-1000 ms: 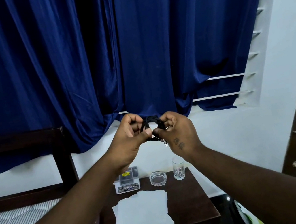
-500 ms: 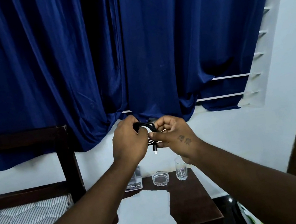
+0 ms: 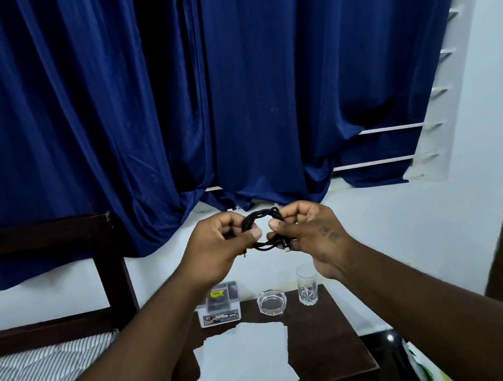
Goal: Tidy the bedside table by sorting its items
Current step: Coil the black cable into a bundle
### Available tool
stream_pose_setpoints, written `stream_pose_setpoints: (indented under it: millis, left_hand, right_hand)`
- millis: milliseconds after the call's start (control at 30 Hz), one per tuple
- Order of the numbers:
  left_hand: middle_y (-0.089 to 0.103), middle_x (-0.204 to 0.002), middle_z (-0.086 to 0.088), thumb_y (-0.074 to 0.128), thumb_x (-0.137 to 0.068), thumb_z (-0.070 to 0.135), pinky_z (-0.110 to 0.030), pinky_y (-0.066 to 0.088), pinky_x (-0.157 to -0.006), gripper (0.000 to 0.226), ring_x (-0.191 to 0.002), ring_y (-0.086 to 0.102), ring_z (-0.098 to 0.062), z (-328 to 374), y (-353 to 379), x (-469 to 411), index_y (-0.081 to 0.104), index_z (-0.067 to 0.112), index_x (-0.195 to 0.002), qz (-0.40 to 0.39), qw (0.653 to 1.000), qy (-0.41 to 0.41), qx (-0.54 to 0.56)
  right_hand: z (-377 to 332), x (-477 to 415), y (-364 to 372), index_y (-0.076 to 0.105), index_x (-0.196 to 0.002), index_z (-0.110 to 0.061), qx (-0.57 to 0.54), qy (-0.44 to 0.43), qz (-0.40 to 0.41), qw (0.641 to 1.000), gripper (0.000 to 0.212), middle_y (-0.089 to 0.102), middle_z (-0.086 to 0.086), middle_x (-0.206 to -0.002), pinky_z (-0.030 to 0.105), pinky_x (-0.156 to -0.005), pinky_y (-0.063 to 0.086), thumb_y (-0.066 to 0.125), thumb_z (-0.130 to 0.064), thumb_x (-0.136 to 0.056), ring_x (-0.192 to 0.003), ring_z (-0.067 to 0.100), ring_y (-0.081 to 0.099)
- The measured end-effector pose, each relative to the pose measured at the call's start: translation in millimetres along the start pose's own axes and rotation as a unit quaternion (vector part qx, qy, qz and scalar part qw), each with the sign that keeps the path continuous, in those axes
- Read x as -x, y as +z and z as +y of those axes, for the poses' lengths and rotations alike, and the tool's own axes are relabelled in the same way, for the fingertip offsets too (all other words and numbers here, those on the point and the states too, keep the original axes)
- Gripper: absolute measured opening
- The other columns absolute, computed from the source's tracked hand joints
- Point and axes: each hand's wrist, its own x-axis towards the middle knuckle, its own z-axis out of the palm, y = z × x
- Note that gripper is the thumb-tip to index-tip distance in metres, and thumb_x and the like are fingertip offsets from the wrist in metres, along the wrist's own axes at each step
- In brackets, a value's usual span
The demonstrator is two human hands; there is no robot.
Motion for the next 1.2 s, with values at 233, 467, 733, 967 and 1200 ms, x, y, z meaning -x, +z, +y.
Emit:
stream_pose_setpoints:
  millis: [233, 467, 733, 967, 1200]
  left_hand:
    - [0.076, -0.078, -0.023, 0.069, -0.096, 0.014, -0.034, 0.057, -0.065, 0.018, -0.067, 0.069, -0.026, -21, 0, 6, 0.076, 0.002, -0.084, 0.071, 0.994, -0.082, 0.013]
    - [0.075, -0.076, -0.02, 0.058, -0.103, 0.014, -0.036, 0.061, -0.067, 0.022, -0.067, 0.074, -0.025, -38, 3, 14, 0.067, -0.004, -0.096, 0.06, 0.976, -0.185, 0.094]
    - [0.076, -0.1, -0.025, 0.071, -0.095, 0.016, -0.029, 0.058, -0.069, 0.02, -0.079, 0.071, -0.02, -81, -25, 28, 0.069, -0.001, -0.104, -0.021, 0.986, -0.165, -0.012]
    - [0.076, -0.08, -0.016, 0.075, -0.09, 0.005, -0.027, 0.059, -0.056, 0.01, -0.065, 0.072, -0.019, -108, -48, 32, 0.076, -0.003, -0.096, 0.045, 0.98, -0.192, -0.022]
    - [0.074, -0.082, -0.026, 0.077, -0.088, 0.001, -0.048, 0.065, -0.066, 0.007, -0.068, 0.074, -0.032, -154, -72, 36, 0.074, -0.004, -0.086, 0.167, 0.957, -0.236, 0.024]
  right_hand:
    - [16, -7, 2, 0.067, -0.105, -0.002, 0.086, -0.063, -0.031, 0.994, 0.027, 0.065, 0.016, -0.085, 0.028, -0.062, 0.057, 0.078, 0.004, -0.081, -0.071, 0.025, 0.068]
    - [48, -3, 4, 0.058, -0.091, -0.029, 0.229, -0.144, 0.007, 0.963, 0.023, 0.066, 0.004, -0.085, 0.035, -0.07, 0.057, 0.077, -0.018, -0.083, -0.075, 0.022, 0.063]
    - [95, -13, 16, 0.072, -0.089, -0.012, 0.178, -0.034, -0.103, 0.978, 0.016, 0.072, 0.019, -0.084, 0.045, -0.072, 0.057, 0.081, -0.008, -0.078, -0.072, 0.027, 0.066]
    - [121, -24, 42, 0.072, -0.097, 0.002, 0.105, 0.048, -0.152, 0.982, 0.019, 0.072, 0.027, -0.086, 0.035, -0.073, 0.055, 0.081, -0.004, -0.081, -0.075, 0.028, 0.068]
    - [162, -32, 64, 0.068, -0.117, -0.004, -0.017, 0.214, -0.179, 0.96, 0.03, 0.075, 0.014, -0.114, 0.039, -0.085, 0.062, 0.073, -0.015, -0.09, -0.095, 0.035, 0.073]
